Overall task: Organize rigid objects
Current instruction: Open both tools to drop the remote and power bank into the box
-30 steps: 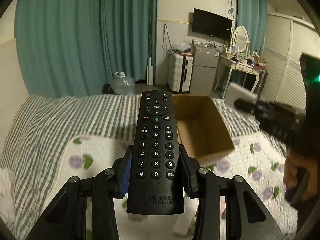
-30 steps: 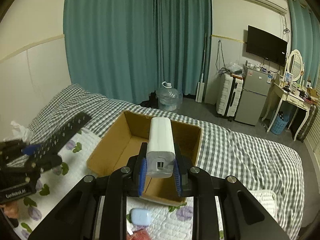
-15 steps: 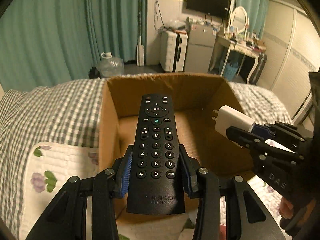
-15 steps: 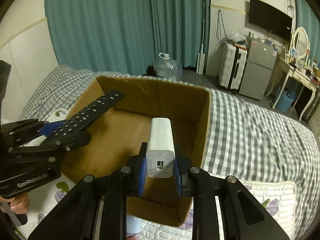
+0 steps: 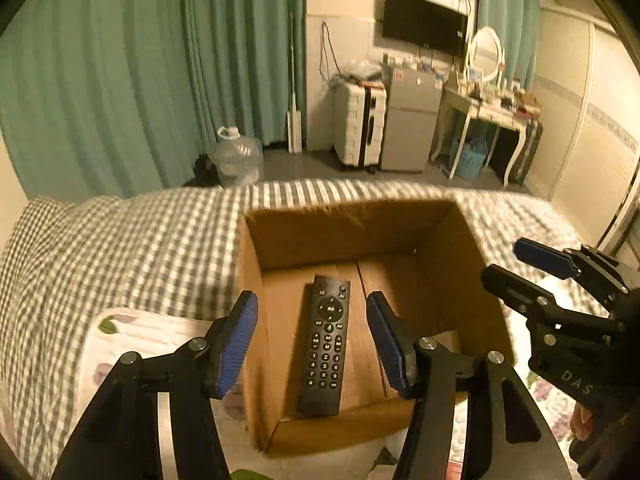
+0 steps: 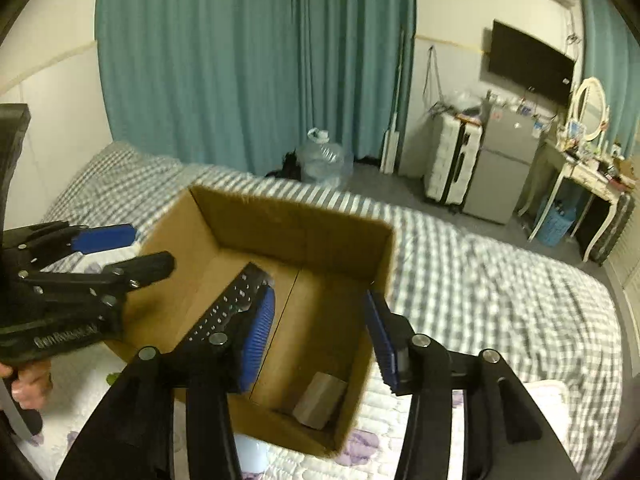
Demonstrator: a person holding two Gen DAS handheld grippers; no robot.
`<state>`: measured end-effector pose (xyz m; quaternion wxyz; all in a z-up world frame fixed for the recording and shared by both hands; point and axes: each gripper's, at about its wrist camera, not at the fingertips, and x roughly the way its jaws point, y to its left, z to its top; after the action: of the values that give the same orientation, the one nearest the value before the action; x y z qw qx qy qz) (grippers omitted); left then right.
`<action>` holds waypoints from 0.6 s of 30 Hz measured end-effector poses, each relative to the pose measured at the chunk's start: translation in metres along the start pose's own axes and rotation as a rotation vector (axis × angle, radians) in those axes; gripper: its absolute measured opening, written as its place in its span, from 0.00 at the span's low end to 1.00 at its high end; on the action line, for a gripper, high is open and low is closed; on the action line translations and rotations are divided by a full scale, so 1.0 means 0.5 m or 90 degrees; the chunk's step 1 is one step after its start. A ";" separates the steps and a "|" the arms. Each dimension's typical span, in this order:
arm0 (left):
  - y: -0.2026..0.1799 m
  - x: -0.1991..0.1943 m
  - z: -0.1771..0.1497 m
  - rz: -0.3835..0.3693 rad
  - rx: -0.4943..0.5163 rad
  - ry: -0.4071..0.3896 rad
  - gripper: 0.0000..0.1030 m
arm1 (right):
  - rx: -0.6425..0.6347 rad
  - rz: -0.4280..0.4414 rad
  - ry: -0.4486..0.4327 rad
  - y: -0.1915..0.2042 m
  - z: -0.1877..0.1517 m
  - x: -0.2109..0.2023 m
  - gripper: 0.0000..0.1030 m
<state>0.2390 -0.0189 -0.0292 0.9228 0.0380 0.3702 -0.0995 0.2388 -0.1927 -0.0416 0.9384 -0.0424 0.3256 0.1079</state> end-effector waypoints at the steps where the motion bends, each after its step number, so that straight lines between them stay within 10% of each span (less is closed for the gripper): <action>1: 0.006 -0.018 0.004 -0.001 -0.007 -0.008 0.59 | -0.002 -0.007 -0.010 -0.001 0.005 -0.018 0.54; 10: 0.007 -0.191 0.008 0.029 0.003 -0.112 0.65 | 0.014 -0.028 -0.137 0.010 0.031 -0.215 1.00; 18: -0.001 -0.315 -0.014 0.047 0.014 -0.177 0.71 | -0.005 -0.054 -0.202 0.044 0.025 -0.358 1.00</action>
<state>0.1228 0.0062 0.0745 0.9677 0.0477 0.2362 -0.0742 0.1046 -0.2008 0.0789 0.9816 -0.0420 0.1707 0.0746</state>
